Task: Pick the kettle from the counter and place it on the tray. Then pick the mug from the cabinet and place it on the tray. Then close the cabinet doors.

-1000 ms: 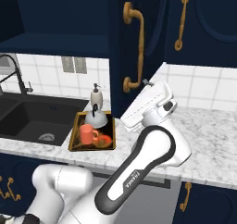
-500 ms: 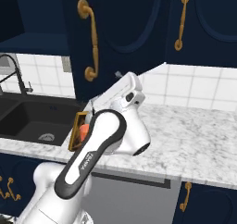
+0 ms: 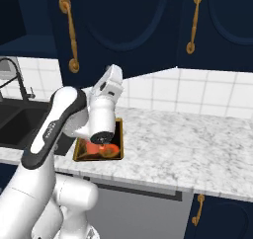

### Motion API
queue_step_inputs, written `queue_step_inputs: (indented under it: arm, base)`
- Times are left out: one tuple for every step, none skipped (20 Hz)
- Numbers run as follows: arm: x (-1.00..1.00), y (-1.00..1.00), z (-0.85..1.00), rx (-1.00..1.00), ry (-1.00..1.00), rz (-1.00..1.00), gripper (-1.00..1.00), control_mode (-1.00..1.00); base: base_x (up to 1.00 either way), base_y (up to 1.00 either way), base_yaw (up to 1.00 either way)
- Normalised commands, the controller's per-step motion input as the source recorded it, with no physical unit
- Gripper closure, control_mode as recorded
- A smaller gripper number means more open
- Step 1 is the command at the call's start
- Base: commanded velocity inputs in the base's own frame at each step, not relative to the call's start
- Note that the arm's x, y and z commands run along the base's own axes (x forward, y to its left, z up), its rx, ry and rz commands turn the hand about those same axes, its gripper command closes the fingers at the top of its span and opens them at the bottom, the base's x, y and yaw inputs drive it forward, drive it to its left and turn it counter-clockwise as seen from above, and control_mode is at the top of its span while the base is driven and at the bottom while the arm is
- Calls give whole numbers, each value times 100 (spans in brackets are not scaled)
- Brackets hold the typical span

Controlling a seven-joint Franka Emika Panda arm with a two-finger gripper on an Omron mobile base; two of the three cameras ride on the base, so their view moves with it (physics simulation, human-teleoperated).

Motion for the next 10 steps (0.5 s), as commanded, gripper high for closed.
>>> queue_step_inputs:
  arm:
    - [68, 26, 27, -11, 18, -26, -100, -100]
    - [69, 22, 27, -11, 20, -25, -100, -100]
    - [69, 19, 31, -12, 21, -22, -100, -100]
    - [69, 9, 32, -11, 23, -19, -100, -100]
    - [65, 0, 24, -12, 26, -16, -100, -100]
    - [62, 3, 22, -13, 28, -14, -100, -100]
    - [60, 0, 22, -12, 29, -12, -100, -100]
    - [61, 0, 21, -12, 30, -11, -100, -100]
    - [58, 0, 22, -12, 30, -11, -100, -100]
    - [54, 0, 21, -11, 30, -11, -100, -100]
  base:
    - [0, 0, 0]
    - [0, 0, 0]
    - [0, 0, 0]
    - [0, 0, 0]
    - [0, 0, 0]
    - [0, 0, 0]
    - [0, 0, 0]
    - [0, 0, 0]
    - [0, 0, 0]
    - [0, 0, 0]
